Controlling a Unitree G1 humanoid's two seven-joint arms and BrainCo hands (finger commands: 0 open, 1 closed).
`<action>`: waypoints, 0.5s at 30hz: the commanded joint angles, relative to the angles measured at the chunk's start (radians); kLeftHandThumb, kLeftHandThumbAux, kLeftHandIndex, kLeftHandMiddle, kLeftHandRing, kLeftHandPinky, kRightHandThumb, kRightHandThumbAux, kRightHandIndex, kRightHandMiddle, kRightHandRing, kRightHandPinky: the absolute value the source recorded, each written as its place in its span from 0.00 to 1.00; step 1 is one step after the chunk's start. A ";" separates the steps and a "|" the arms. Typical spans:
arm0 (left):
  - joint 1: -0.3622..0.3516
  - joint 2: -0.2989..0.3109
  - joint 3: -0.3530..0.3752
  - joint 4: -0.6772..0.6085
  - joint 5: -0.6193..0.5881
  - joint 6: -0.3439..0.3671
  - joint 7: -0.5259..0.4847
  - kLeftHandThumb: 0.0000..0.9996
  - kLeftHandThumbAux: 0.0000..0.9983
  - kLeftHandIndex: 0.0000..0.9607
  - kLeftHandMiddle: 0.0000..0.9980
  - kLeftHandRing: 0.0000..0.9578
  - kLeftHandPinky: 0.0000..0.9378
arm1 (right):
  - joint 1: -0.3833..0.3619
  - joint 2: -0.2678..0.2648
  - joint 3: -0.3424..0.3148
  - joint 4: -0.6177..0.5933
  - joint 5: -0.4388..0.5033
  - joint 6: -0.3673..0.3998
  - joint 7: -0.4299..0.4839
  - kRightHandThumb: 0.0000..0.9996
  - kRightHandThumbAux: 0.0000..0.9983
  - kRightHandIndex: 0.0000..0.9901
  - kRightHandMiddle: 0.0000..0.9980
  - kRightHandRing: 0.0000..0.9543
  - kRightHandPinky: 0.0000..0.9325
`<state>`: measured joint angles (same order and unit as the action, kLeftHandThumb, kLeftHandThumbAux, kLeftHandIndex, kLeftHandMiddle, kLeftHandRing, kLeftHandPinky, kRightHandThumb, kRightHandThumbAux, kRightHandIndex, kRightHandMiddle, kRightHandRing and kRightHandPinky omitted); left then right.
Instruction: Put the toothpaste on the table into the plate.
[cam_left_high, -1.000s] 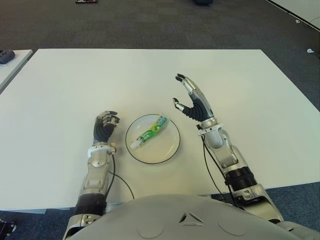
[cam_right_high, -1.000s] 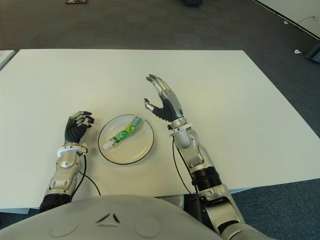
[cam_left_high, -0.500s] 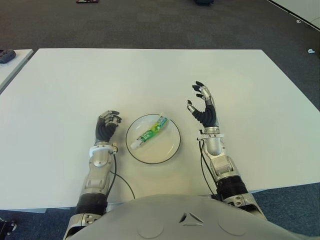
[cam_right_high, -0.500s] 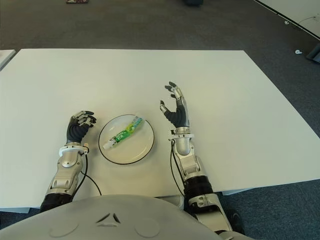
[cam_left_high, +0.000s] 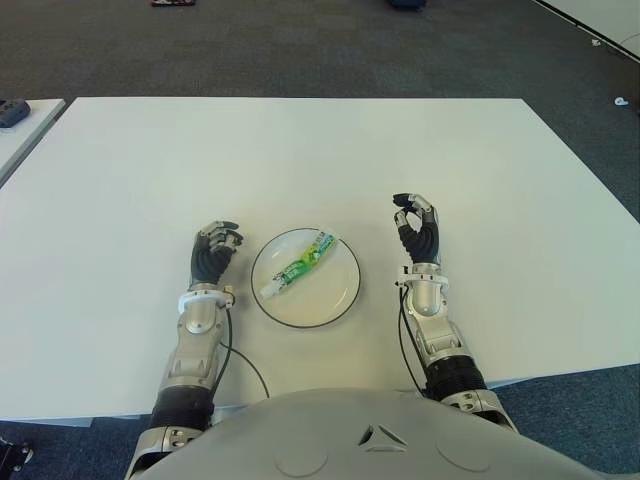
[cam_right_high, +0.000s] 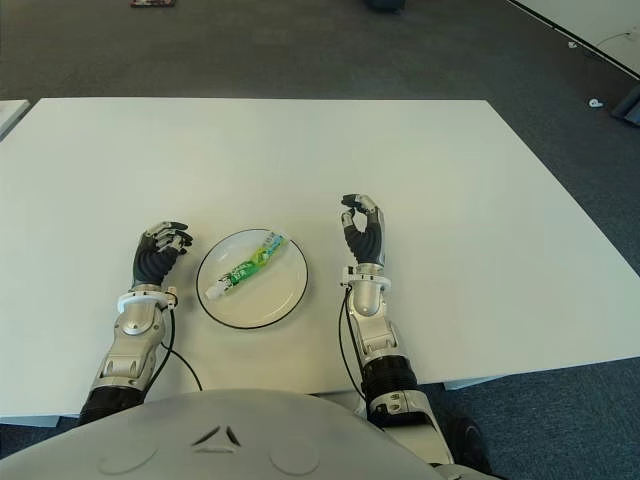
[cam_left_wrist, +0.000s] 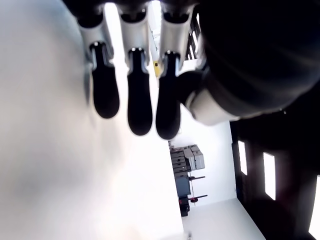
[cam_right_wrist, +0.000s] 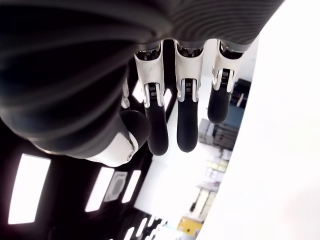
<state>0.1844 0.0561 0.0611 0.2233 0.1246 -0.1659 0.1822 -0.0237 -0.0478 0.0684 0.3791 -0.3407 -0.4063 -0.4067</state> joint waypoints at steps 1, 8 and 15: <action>0.008 0.000 -0.005 0.019 0.004 0.017 -0.007 0.70 0.72 0.45 0.54 0.55 0.53 | -0.016 0.018 -0.014 0.041 0.043 0.032 0.023 0.70 0.74 0.42 0.40 0.40 0.42; 0.009 -0.004 -0.005 0.014 0.003 0.019 -0.003 0.70 0.72 0.45 0.54 0.55 0.53 | -0.051 0.009 -0.042 0.157 0.104 0.013 0.076 0.70 0.74 0.42 0.42 0.42 0.45; 0.015 -0.009 -0.003 0.006 0.002 0.024 0.001 0.70 0.72 0.45 0.53 0.54 0.53 | -0.057 0.010 -0.046 0.172 0.123 0.054 0.117 0.71 0.74 0.42 0.42 0.42 0.44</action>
<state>0.1858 0.0542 0.0603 0.2209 0.1243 -0.1664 0.1823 -0.0641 -0.0404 0.0241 0.5386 -0.2359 -0.3858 -0.3076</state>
